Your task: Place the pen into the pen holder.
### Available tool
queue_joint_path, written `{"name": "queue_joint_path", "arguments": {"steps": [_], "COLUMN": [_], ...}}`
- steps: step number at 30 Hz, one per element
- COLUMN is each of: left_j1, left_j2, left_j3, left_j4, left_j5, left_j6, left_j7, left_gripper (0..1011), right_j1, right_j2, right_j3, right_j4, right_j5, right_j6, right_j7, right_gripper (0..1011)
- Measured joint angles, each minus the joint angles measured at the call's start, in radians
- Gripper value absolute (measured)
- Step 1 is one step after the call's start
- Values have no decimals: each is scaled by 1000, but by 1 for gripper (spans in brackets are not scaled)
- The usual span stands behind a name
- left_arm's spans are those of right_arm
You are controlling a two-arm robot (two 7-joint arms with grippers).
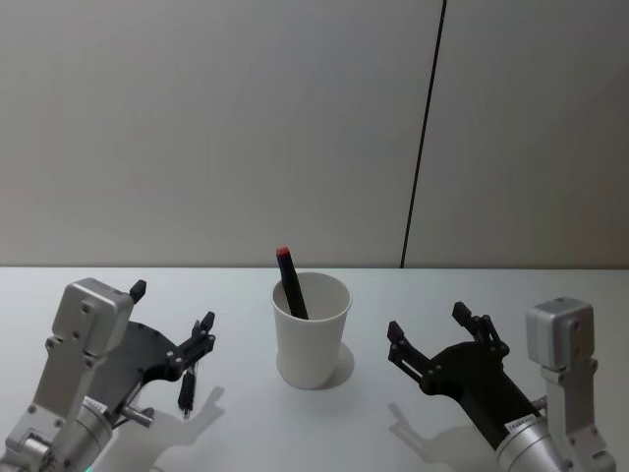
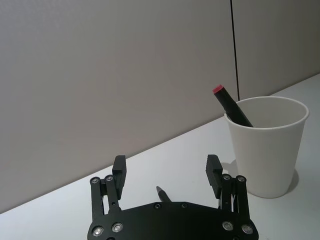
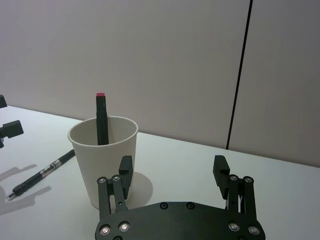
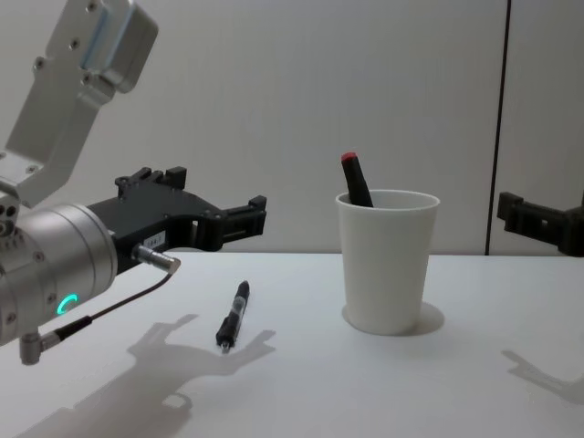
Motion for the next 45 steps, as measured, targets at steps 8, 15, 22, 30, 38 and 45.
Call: {"name": "queue_joint_path", "arguments": {"steps": [8, 15, 22, 30, 38, 45], "left_j1": [0, 0, 0, -7, -32, -57], "left_j2": [0, 0, 0, -1, 2, 7], "left_j3": [0, 0, 0, 0, 0, 4], "left_j4": [0, 0, 0, 6, 20, 33], "left_j5": [0, 0, 0, -2, -22, -39], "left_j6": [0, 0, 0, 6, 67, 133], "left_j7": [0, 0, 0, -13, -57, -96], "left_gripper": [1003, 1003, 1003, 1003, 1003, 1003], "right_j1": [0, 0, 0, 0, 0, 0], "right_j2": [0, 0, 0, 0, 0, 0], "right_j3": [0, 0, 0, 0, 0, 0], "right_j4": [0, 0, 0, 0, 0, 0], "right_j5": [0, -1, -1, -1, -1, -1], "right_j6": [0, 0, 0, 0, 0, 0], "right_j7": [0, 0, 0, 0, 0, 0], "right_gripper": [1001, 1001, 1001, 1001, 1001, 1001]}}
